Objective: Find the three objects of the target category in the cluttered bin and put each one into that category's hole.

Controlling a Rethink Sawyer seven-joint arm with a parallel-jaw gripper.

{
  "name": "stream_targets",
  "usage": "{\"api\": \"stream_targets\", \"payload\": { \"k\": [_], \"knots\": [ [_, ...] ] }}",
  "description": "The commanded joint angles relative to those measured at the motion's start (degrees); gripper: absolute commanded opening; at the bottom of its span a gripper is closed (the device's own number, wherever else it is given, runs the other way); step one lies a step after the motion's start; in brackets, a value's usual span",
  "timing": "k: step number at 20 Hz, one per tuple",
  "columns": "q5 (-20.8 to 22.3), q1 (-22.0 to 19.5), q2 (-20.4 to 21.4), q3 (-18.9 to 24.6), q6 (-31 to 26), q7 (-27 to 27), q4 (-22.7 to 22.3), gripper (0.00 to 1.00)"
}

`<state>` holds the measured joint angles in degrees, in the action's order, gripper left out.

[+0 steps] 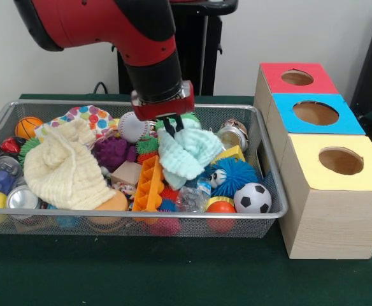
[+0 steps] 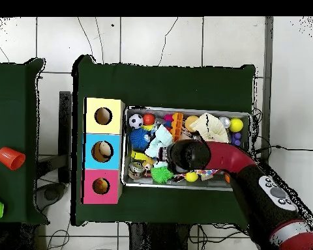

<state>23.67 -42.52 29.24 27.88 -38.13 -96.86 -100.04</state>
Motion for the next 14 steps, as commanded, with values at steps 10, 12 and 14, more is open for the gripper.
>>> {"api": "stream_targets", "payload": {
  "k": [10, 12, 14],
  "knots": [
    [4.6, -6.5, -2.1, 6.9, -23.8, 23.1, 16.4, 0.00],
    [5.0, -6.7, -2.3, 7.3, -26.2, 23.9, 17.9, 0.00],
    [5.3, -7.0, -2.8, 7.7, -28.4, 25.0, 19.6, 0.00]
  ]
}}
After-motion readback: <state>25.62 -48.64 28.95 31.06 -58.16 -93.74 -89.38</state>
